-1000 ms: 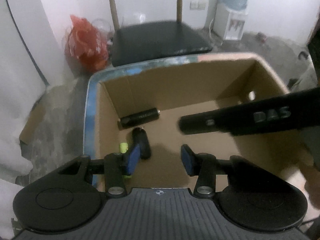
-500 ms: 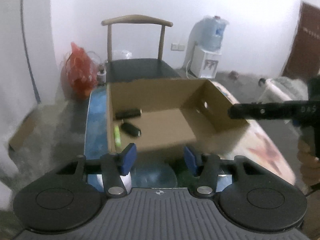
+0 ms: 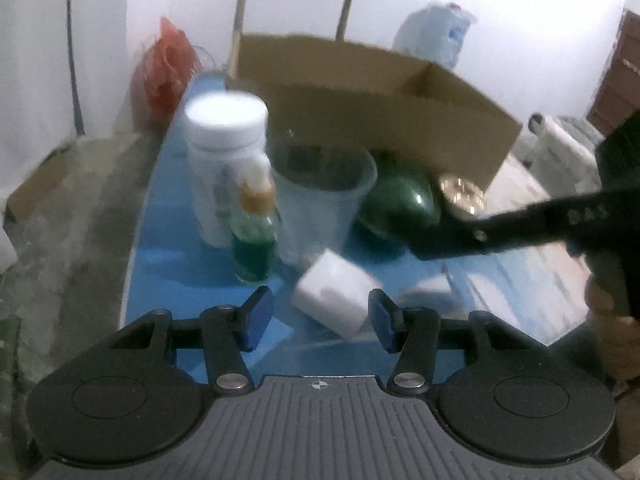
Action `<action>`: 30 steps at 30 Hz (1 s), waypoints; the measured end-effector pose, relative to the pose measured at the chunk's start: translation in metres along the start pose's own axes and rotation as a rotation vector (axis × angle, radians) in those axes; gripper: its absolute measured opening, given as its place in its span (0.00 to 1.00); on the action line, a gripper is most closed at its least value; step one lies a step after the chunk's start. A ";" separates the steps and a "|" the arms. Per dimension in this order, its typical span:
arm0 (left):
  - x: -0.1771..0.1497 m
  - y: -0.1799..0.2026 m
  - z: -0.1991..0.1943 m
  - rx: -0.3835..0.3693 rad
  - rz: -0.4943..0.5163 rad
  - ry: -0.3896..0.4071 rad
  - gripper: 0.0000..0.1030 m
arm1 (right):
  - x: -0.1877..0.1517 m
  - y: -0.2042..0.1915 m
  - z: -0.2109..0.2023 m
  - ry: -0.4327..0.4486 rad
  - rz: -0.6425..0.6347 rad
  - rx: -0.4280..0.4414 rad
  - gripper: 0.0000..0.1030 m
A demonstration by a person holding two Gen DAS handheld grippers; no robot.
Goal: Organize rigid objects
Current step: 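Move the open right gripper back to the white charger block, then close the right gripper on the white charger block and lift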
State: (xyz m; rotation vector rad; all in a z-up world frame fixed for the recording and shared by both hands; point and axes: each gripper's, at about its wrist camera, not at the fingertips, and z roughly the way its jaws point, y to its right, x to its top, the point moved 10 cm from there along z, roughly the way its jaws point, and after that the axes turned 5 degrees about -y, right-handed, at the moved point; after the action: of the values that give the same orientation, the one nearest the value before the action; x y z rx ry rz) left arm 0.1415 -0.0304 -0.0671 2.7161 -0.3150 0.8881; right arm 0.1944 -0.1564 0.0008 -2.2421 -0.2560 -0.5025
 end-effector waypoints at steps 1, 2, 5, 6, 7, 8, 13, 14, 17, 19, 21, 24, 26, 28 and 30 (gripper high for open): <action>0.000 0.001 0.004 0.005 0.009 -0.003 0.51 | 0.000 0.001 0.005 -0.007 -0.001 -0.012 0.23; -0.001 0.002 0.007 0.012 0.022 -0.002 0.51 | 0.000 0.001 0.010 -0.013 -0.004 -0.023 0.24; -0.007 0.007 0.008 0.024 0.066 0.010 0.51 | -0.006 -0.001 0.019 -0.023 -0.018 -0.048 0.36; -0.009 0.009 0.009 0.026 0.078 0.008 0.51 | -0.008 -0.001 0.021 -0.025 -0.024 -0.057 0.39; -0.012 0.010 0.010 0.029 0.086 0.003 0.51 | -0.008 -0.002 0.024 -0.024 -0.034 -0.070 0.44; -0.014 0.009 0.011 0.031 0.092 -0.002 0.51 | -0.008 -0.002 0.026 -0.023 -0.045 -0.082 0.44; -0.023 0.006 0.012 0.016 0.100 -0.013 0.50 | -0.009 -0.003 0.035 -0.043 -0.064 -0.090 0.44; -0.024 0.006 0.012 0.015 0.100 -0.012 0.49 | -0.010 -0.003 0.038 -0.049 -0.065 -0.091 0.44; -0.028 0.006 0.013 0.016 0.100 -0.016 0.45 | -0.013 -0.005 0.042 -0.064 -0.068 -0.076 0.44; -0.029 0.006 0.014 0.024 0.109 -0.008 0.44 | -0.015 -0.008 0.041 -0.068 -0.078 -0.073 0.44; -0.030 0.007 0.014 0.032 0.123 0.000 0.44 | -0.015 -0.008 0.042 -0.066 -0.083 -0.079 0.44; -0.029 0.008 0.014 0.036 0.131 0.008 0.44 | -0.016 -0.004 0.045 -0.066 -0.073 -0.084 0.44; -0.029 0.008 0.014 0.042 0.131 0.013 0.44 | -0.018 -0.003 0.048 -0.062 -0.075 -0.086 0.43; -0.029 0.008 0.013 0.044 0.129 0.015 0.43 | -0.020 -0.005 0.049 -0.058 -0.090 -0.091 0.43; -0.028 0.009 0.013 0.048 0.130 0.014 0.43 | -0.021 -0.008 0.048 -0.058 -0.107 -0.101 0.43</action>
State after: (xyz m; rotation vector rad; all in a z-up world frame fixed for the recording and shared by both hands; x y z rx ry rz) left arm 0.1240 -0.0394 -0.0927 2.7574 -0.4786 0.9604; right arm 0.1854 -0.1157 -0.0313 -2.3524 -0.3897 -0.5182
